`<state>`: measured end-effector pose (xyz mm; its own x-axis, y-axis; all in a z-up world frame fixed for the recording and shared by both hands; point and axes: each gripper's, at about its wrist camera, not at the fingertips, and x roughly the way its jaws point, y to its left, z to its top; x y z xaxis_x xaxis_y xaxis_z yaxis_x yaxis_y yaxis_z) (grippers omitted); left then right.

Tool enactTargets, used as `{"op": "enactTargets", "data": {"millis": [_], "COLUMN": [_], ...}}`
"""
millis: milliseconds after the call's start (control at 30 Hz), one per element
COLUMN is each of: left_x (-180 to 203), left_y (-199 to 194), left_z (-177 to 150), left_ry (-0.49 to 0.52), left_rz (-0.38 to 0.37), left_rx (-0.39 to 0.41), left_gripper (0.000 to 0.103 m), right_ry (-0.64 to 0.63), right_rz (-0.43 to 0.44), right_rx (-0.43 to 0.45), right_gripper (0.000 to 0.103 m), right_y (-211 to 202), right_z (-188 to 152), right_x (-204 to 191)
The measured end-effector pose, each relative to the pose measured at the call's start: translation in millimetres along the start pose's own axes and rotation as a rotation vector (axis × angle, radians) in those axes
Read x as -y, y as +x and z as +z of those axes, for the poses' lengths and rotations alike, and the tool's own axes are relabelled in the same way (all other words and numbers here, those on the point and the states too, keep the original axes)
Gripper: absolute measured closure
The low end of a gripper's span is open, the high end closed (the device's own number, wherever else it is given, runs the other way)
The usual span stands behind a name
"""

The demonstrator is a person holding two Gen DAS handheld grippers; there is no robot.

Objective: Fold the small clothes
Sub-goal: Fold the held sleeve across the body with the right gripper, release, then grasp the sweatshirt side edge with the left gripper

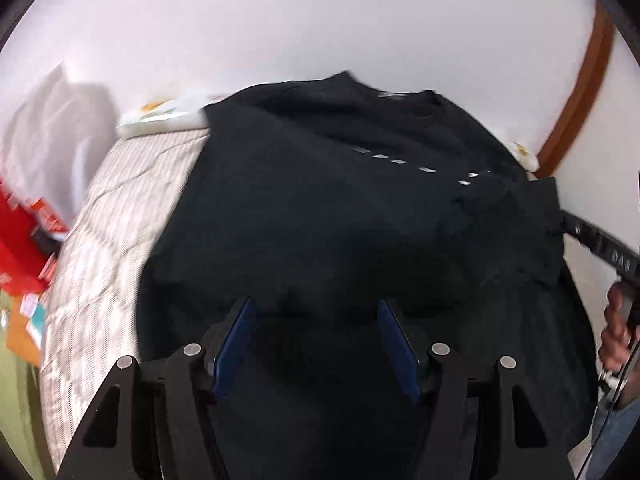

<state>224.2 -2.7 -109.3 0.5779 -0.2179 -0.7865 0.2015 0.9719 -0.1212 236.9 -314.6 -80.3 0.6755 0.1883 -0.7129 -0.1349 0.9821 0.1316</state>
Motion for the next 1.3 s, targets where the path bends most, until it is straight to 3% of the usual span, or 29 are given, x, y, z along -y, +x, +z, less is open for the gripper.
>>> {"op": "enactTargets", "data": {"millis": [133,367,533,600,733,867,1200,1267,1300], "left_x": [27.3,60.5,106.0,126.7,159.4,183.6,210.2,206.6,201.7], "left_y": [5.5,11.5,17.9,22.3,35.1,52.6,73.5,73.4,71.8], "left_z": [8.1,7.3,1.0,0.1,-1.2,-1.6,4.7,8.5,11.4], "left_ry": [0.040,0.068,0.139,0.160,0.199,0.224,0.278,0.266,0.255], "left_rz": [-0.023,-0.062,-0.091,-0.105,-0.120,-0.086,0.042,0.055,0.059], "left_rx": [0.005,-0.022,-0.031,-0.028,-0.035,-0.047,0.029,0.047,0.057], "left_gripper": [0.042,0.042,0.041,0.035,0.034,0.034,0.034,0.041,0.054], "right_ry": [0.088,0.079,0.084,0.073,0.061,0.096,0.133,0.136,0.136], "right_rz": [0.014,-0.012,-0.091,-0.144,-0.252,-0.288,-0.309,-0.308,-0.307], "right_rx": [0.014,-0.011,-0.005,0.011,0.023,0.014,-0.003,-0.007,-0.011], "right_gripper": [0.055,0.055,0.055,0.055,0.055,0.055,0.055,0.055,0.055], "right_y": [-16.7,-14.4,-29.5,-43.8,-70.0,-84.7,-85.3,-82.6,-80.7], "right_z": [-18.1,-29.2,-45.9,-55.3,-75.6,-94.0,-116.2,-115.8,-115.1], "right_x": [40.6,53.5,76.8,89.9,120.8,149.8,182.1,182.3,182.8]}}
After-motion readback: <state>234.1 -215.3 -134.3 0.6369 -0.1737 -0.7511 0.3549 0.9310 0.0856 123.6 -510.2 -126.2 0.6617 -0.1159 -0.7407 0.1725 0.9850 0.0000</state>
